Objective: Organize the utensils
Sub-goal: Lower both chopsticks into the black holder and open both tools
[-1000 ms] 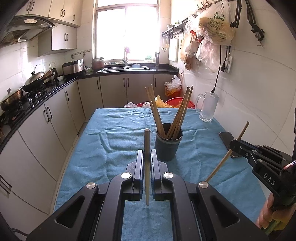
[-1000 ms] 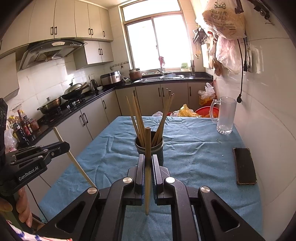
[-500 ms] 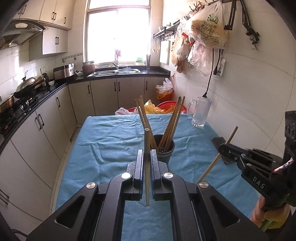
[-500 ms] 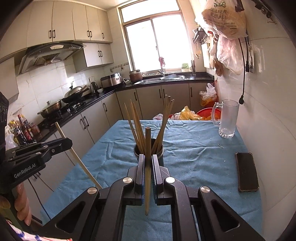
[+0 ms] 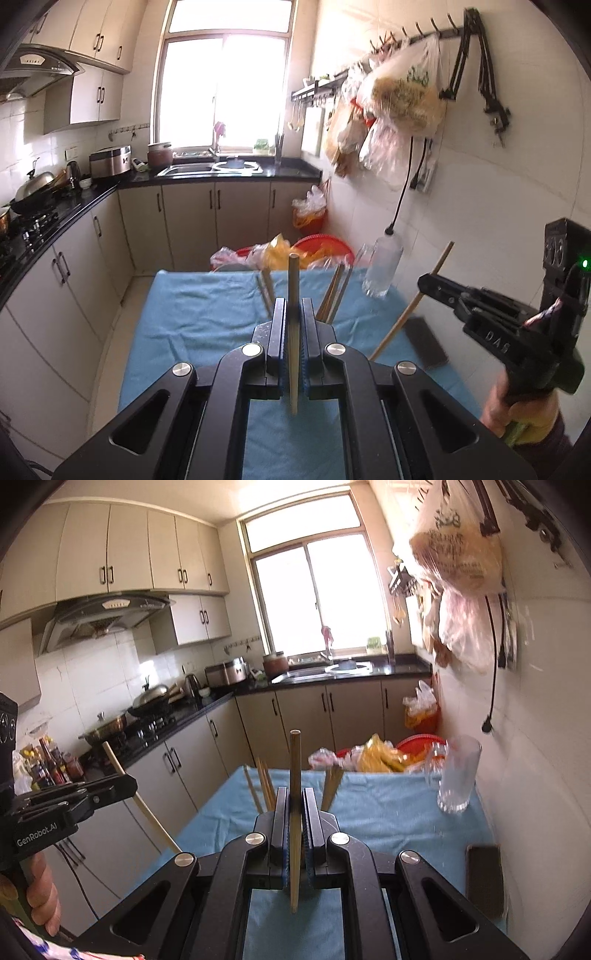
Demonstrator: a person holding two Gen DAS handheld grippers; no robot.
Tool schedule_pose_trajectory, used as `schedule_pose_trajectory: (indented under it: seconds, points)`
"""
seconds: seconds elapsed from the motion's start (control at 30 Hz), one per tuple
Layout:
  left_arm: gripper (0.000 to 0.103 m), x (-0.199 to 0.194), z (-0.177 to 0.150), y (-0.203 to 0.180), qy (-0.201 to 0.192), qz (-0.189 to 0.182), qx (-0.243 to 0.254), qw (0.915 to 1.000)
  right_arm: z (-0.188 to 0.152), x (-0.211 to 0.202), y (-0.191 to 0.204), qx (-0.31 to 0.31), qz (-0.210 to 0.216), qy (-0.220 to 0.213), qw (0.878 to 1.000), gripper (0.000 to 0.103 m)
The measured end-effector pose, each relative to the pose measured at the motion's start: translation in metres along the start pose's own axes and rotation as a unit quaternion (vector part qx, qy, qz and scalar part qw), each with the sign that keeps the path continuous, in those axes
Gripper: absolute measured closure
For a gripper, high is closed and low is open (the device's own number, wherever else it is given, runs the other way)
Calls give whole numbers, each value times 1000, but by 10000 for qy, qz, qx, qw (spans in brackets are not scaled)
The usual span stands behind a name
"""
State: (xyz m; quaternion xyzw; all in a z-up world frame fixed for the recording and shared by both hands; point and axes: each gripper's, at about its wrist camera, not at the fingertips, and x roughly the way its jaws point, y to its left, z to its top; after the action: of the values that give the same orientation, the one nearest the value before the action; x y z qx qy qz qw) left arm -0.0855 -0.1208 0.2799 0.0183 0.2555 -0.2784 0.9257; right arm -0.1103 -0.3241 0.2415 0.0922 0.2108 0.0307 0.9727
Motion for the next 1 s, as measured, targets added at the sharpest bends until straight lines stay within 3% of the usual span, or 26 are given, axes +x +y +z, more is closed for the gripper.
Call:
schedule_pose_trajectory:
  seconds: [0.13,0.33,0.63,1.0]
  points:
    - [97,19,24,5,-165,-34,-215,9996,20,11,6,-127,-67,-216,9997,96]
    - [97,60,41,9,-41,-240,-518,9984,33,35,7,-64,-8,-280,9996,96]
    - [97,120,22,14,372,-233,-647,9969,17,79,-10,127,-62,19,9999,96]
    - [97,134,0,13,543,-34,-380,9978,-13,117,-25,295,4,493,9983,96]
